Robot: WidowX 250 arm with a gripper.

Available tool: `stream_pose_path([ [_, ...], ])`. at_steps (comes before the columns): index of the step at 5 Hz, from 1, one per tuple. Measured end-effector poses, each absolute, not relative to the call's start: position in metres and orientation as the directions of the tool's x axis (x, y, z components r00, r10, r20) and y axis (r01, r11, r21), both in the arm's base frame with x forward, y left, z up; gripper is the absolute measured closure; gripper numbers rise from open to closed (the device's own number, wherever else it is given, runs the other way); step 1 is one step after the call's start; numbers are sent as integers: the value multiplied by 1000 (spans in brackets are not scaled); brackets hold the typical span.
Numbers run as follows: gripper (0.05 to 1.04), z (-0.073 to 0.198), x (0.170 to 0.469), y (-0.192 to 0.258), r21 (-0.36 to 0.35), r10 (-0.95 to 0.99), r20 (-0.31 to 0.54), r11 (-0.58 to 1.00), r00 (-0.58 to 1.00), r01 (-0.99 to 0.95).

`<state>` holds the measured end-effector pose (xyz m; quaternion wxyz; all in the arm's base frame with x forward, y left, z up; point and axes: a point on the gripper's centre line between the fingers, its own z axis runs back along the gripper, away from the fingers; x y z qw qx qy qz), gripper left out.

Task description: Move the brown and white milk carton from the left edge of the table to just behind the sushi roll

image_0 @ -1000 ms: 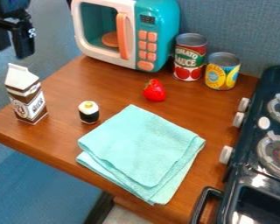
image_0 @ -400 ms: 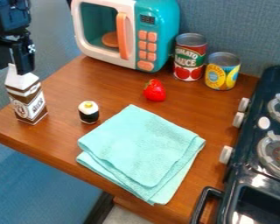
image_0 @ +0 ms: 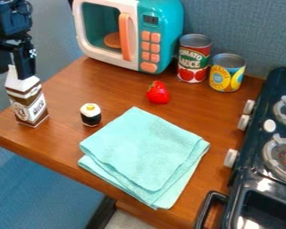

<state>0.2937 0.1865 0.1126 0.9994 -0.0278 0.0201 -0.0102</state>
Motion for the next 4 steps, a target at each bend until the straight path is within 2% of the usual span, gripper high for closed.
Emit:
stream_pose_path([
  [3, 83, 97, 300, 185, 17, 36, -61, 999, 997, -35],
  [4, 124, 93, 303, 180, 25, 48, -52, 999, 997, -47],
])
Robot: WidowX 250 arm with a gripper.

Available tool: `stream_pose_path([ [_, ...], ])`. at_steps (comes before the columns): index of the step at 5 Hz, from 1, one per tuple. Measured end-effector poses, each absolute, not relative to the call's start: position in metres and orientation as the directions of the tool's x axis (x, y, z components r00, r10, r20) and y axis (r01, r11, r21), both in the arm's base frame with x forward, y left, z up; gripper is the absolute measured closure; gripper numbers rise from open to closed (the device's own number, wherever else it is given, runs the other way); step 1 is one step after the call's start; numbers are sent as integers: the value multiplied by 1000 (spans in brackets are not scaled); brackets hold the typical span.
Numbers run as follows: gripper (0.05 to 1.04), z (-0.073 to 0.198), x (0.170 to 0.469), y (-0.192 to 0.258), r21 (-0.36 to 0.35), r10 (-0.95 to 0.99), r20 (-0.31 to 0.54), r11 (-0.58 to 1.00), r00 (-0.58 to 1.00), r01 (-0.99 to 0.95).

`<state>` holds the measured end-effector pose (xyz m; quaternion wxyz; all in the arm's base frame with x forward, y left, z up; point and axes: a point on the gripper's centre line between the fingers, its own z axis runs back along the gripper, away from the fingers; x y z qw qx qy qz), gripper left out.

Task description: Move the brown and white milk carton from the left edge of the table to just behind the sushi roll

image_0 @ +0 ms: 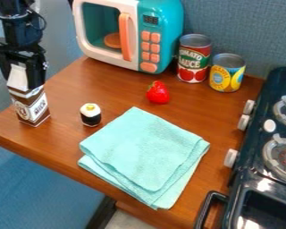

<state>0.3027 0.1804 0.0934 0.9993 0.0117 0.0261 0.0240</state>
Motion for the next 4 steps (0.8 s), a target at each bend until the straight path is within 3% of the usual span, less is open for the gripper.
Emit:
stream_pose_path([
  [1, 247, 90, 303, 178, 28, 59, -42, 998, 997, -58],
  [2, 247, 92, 302, 173, 46, 65, -73, 997, 995, -62],
  [4, 247, 153, 333, 157, 75, -26, 7, 997, 1000, 25],
])
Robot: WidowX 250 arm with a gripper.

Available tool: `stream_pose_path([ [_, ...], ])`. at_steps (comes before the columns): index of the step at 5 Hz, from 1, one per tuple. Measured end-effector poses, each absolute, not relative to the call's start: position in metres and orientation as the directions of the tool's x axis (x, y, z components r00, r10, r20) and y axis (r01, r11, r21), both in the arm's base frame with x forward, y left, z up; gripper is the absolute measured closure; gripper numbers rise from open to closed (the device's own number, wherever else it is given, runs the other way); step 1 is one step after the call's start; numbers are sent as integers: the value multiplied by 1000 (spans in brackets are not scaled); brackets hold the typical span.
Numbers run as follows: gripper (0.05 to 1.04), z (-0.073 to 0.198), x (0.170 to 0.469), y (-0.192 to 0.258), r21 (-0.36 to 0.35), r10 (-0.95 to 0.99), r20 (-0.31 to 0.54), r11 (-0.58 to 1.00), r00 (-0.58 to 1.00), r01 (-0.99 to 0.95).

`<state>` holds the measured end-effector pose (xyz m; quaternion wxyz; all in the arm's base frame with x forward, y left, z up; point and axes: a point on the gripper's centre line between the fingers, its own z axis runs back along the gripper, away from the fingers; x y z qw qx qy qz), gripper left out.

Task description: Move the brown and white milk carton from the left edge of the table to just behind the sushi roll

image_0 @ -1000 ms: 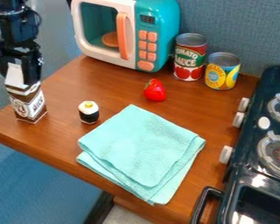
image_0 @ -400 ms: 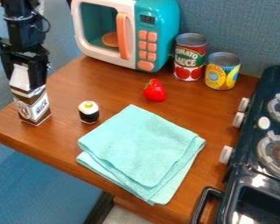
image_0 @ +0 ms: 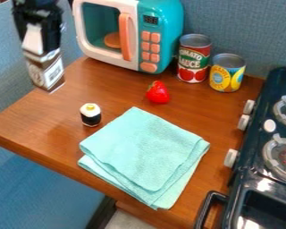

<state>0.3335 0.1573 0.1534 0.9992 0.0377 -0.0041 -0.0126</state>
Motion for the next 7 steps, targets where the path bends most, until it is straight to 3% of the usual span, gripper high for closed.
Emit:
stream_pose_path([
  [2, 247, 141, 386, 155, 34, -60, 20, 998, 998, 59],
  [4, 247, 129, 425, 172, 65, -58, -4, 996, 998, 58],
  [7, 247, 95, 411, 167, 24, -68, -102, 997, 992, 71],
])
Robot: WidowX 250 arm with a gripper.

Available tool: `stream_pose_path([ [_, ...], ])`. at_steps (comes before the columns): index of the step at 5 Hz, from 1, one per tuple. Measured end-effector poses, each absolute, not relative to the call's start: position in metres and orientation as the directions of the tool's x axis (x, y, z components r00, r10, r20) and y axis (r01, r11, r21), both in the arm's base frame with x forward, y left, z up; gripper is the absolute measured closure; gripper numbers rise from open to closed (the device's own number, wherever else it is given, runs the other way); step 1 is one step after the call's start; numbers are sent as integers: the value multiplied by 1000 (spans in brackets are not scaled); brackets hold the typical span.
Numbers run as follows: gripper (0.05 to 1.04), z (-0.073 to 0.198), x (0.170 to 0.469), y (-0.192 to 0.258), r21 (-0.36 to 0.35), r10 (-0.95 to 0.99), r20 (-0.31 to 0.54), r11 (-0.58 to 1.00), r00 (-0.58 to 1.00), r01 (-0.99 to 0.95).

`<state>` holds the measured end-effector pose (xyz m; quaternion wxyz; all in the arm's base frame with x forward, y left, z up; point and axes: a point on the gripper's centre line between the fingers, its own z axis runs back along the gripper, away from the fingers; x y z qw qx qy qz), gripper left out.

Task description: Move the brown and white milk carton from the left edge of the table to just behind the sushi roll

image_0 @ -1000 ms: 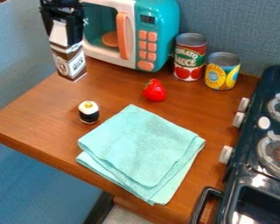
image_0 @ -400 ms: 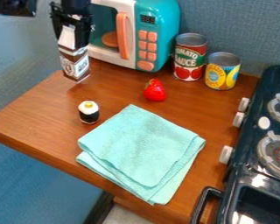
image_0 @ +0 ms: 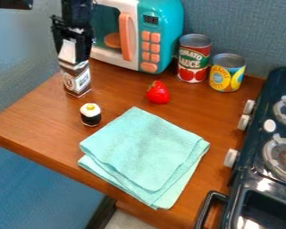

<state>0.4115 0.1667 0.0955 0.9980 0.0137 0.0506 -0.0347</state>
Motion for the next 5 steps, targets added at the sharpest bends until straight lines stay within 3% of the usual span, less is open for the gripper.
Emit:
stream_pose_path([
  [1, 203, 96, 411, 164, 11, -74, -85, 997, 994, 76],
  [2, 73, 96, 408, 160, -6, -80, -67, 997, 995, 80],
  [4, 81, 130, 401, 157, 32, -82, 17, 996, 996, 82],
  [5, 82, 153, 379, 149, 55, -81, 62, 995, 995, 78],
])
